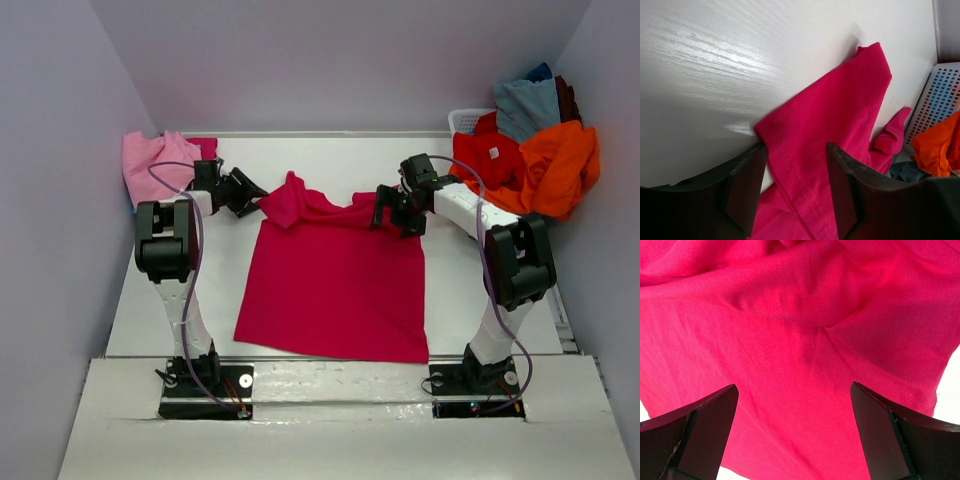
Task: Fold and stack the t-shirts
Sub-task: Flatten the tshirt out
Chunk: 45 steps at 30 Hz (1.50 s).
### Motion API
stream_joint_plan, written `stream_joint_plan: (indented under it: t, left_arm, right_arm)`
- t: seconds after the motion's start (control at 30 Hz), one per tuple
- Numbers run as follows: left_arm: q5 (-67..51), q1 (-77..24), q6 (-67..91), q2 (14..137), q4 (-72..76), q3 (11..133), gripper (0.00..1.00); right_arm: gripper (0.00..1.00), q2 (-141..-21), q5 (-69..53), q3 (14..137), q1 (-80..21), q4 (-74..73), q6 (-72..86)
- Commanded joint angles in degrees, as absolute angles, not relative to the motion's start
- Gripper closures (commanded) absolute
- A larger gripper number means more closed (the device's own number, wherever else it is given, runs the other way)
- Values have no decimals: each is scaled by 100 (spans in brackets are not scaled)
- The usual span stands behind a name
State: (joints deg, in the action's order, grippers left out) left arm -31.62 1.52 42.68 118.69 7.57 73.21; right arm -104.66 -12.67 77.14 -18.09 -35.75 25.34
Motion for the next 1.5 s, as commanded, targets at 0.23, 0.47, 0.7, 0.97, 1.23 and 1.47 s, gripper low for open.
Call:
stream_joint_plan:
  t: [0.23, 0.47, 0.7, 0.97, 1.23, 1.47]
  left_arm:
    - [-3217, 176, 4228, 12155, 536, 7356, 58]
    - [-3287, 229, 4236, 12190, 554, 7400, 85]
    - [-3217, 229, 4035, 12243, 352, 7716, 94]
    - [-2638, 229, 3297, 12427, -701, 9032, 94]
    - [-2382, 229, 3111, 12717, -1309, 10413, 94]
    - [-2250, 229, 3129, 12902, -1441, 10951, 94]
  right_arm:
    - [0, -10151, -1275, 8042, -1837, -3577, 2558]
    - [0, -10125, -1292, 8068, -1837, -3586, 2575]
    - [0, -10055, -1266, 8033, -1837, -3604, 2593]
    - [0, -9985, -1301, 7989, -1837, -3612, 2619]
    - [0, -9800, -1231, 7928, -1837, -3709, 2610]
    - [0, -9712, -1187, 7954, -1837, -3797, 2593]
